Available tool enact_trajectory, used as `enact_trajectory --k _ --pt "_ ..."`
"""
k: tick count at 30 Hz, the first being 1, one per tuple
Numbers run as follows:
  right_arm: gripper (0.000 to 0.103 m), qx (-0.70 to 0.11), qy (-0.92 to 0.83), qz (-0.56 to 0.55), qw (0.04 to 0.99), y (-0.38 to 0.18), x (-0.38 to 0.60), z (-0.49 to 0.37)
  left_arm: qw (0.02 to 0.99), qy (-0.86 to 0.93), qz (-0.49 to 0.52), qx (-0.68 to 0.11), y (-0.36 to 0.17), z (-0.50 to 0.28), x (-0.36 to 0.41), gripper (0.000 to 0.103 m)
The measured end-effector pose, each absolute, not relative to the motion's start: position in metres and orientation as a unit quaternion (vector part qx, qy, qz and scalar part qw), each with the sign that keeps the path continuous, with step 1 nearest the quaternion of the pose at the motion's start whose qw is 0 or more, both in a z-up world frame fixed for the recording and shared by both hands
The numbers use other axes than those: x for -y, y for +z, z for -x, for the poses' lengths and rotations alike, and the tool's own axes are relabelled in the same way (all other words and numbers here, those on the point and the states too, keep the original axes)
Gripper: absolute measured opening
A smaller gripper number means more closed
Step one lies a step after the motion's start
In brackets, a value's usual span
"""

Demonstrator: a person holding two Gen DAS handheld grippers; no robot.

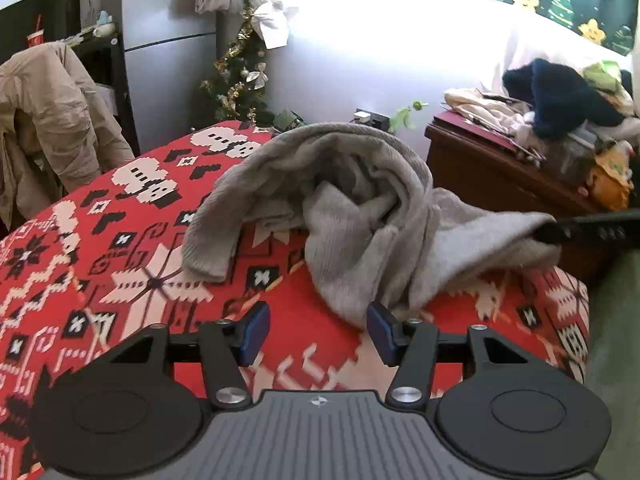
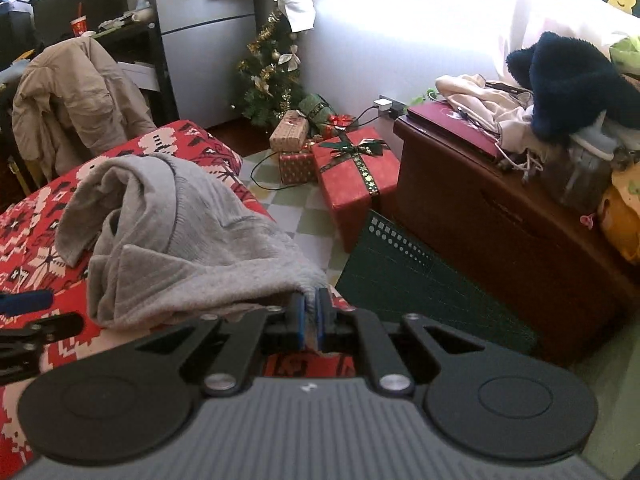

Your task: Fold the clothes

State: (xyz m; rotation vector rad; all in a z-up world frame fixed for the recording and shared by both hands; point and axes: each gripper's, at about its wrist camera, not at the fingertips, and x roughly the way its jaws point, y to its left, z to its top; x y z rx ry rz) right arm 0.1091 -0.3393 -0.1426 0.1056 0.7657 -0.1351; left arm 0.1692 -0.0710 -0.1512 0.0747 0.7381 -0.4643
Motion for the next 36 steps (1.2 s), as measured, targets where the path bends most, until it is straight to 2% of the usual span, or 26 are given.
enact_trajectory --k 8,10,11,12,14,20,28,36 --pt "0.006 -0.384 -0.055 -0.061 0.919 -0.141 0.329 -0.122 0.888 -0.235 0.076 -0.387 -0.162 -0.213 0.069 0.051" --pt "0.006 -0.387 -0.050 -0.060 0.919 -0.140 0.324 -0.124 0.886 -0.242 0.085 -0.387 -0.160 -0.215 0.073 0.038" --pt "0.006 -0.386 -0.047 -0.060 0.919 -0.140 0.322 -0.125 0.884 -0.245 0.090 -0.388 -0.159 -0.216 0.074 0.023" --pt "0.006 -0.386 -0.045 -0.059 0.920 -0.139 0.321 -0.126 0.883 -0.247 0.092 -0.387 -0.158 -0.216 0.076 0.015" --pt "0.006 -0.385 -0.041 -0.062 0.920 -0.137 0.318 -0.126 0.888 -0.242 0.084 -0.382 -0.153 -0.214 0.081 0.011" --pt "0.006 -0.371 -0.017 -0.065 0.926 -0.121 0.304 -0.123 0.903 -0.226 0.103 -0.350 -0.118 -0.189 0.059 0.010" --pt "0.006 -0.314 0.080 -0.051 0.945 -0.066 0.247 -0.105 0.942 -0.138 0.135 -0.275 -0.045 -0.101 -0.030 0.009" --pt "0.006 -0.298 0.194 -0.030 0.934 -0.041 0.160 -0.047 0.950 -0.022 0.155 -0.270 -0.036 0.011 -0.113 0.009"
